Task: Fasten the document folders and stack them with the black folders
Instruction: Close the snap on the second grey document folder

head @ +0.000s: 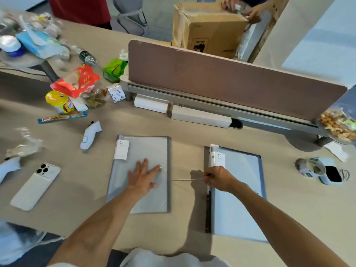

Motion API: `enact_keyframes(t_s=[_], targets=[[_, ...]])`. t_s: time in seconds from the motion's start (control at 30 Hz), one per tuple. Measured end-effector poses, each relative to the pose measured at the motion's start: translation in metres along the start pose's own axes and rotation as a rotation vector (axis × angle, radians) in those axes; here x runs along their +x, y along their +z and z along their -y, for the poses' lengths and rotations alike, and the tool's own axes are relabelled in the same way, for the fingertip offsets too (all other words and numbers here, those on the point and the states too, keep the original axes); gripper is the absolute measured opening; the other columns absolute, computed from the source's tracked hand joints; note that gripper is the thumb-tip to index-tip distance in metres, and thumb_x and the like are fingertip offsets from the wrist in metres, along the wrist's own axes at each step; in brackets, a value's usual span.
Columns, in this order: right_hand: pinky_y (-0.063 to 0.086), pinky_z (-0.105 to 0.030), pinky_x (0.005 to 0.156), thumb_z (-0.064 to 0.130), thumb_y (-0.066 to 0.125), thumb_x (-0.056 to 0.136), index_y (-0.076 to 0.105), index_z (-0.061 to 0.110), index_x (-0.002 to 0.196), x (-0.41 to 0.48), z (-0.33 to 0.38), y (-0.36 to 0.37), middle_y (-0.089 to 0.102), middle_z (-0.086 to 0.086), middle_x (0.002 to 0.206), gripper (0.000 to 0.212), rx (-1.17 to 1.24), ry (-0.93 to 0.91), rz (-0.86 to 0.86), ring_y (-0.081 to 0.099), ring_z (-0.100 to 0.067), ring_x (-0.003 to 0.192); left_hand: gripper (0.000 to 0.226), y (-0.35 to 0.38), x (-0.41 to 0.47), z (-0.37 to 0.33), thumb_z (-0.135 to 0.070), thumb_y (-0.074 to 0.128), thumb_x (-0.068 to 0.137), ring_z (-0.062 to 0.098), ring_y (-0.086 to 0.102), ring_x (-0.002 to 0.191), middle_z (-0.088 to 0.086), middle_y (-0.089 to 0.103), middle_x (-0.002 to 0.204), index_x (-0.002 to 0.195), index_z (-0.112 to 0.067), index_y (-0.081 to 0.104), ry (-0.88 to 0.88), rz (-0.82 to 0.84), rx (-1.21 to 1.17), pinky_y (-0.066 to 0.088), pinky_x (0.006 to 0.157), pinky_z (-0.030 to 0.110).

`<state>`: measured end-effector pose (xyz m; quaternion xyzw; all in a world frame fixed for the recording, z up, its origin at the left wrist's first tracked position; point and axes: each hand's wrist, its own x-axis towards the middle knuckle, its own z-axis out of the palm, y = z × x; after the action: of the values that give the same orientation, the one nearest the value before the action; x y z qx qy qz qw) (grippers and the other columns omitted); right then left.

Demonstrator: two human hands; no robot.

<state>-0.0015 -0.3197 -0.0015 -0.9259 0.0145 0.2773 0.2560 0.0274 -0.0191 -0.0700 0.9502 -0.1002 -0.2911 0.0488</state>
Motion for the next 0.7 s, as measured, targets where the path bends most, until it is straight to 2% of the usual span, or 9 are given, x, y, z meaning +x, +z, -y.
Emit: enact_keyframes(t_s=[0.13, 0.33, 0.4, 0.5, 0.6, 0.7], targets=[[0.051, -0.025, 0.067, 0.012, 0.053, 0.086, 0.052, 0.033, 0.061, -0.004, 0.002, -0.004, 0.064, 0.012, 0.067, 0.033, 0.024, -0.103, 0.07, 0.061, -0.011, 0.07, 0.074, 0.009, -0.019, -0.022, -0.041, 0.053, 0.093, 0.031, -0.009, 0.15, 0.003, -0.015, 0.163, 0.149, -0.05, 0.005, -0.036, 0.039, 0.018, 0.015, 0.114, 0.062], [0.054, -0.037, 0.082, -0.001, 0.054, 0.084, 0.056, 0.021, 0.063, 0.007, 0.023, 0.018, 0.068, -0.002, 0.074, 0.031, 0.262, -0.143, 0.227, 0.064, -0.018, 0.073, 0.077, 0.026, -0.046, -0.038, -0.033, 0.055, 0.093, 0.023, -0.006, 0.151, -0.001, -0.011, 0.164, 0.153, -0.038, 0.006, -0.033, 0.036, -0.013, 0.016, 0.115, 0.057], [0.056, -0.033, 0.077, -0.008, 0.054, 0.082, 0.057, 0.016, 0.065, 0.008, 0.033, 0.028, 0.065, -0.002, 0.071, 0.03, 0.35, -0.124, 0.268, 0.064, -0.017, 0.072, 0.08, 0.031, -0.053, -0.034, -0.037, 0.057, 0.092, 0.019, -0.003, 0.151, -0.003, -0.008, 0.164, 0.154, -0.03, 0.006, -0.034, 0.016, -0.024, 0.016, 0.119, 0.05], [0.05, -0.015, 0.054, -0.009, 0.051, 0.085, 0.056, 0.011, 0.072, 0.008, 0.052, 0.042, 0.061, 0.001, 0.063, 0.024, 0.375, -0.104, 0.327, 0.061, -0.003, 0.054, 0.084, 0.032, -0.057, -0.025, -0.043, 0.058, 0.09, 0.016, 0.003, 0.151, -0.003, -0.002, 0.164, 0.155, -0.023, 0.008, -0.013, -0.007, -0.033, 0.02, 0.12, 0.04], [0.047, -0.018, 0.051, -0.013, 0.048, 0.086, 0.052, 0.011, 0.07, 0.014, 0.069, 0.06, 0.06, -0.002, 0.069, 0.03, 0.423, -0.066, 0.348, 0.06, -0.007, 0.06, 0.078, 0.03, -0.057, -0.016, -0.039, 0.057, 0.092, 0.016, 0.008, 0.151, -0.004, 0.002, 0.164, 0.154, -0.023, 0.013, 0.043, -0.032, -0.019, 0.021, 0.119, 0.04], [0.047, -0.019, 0.05, -0.003, 0.053, 0.087, 0.054, 0.015, 0.068, 0.023, 0.087, 0.075, 0.062, 0.001, 0.071, 0.027, 0.323, -0.055, 0.357, 0.059, -0.006, 0.057, 0.075, 0.03, -0.057, -0.001, -0.037, 0.057, 0.092, 0.016, 0.008, 0.151, -0.004, 0.003, 0.164, 0.153, -0.025, 0.017, 0.117, -0.067, -0.012, 0.015, 0.121, 0.038]])
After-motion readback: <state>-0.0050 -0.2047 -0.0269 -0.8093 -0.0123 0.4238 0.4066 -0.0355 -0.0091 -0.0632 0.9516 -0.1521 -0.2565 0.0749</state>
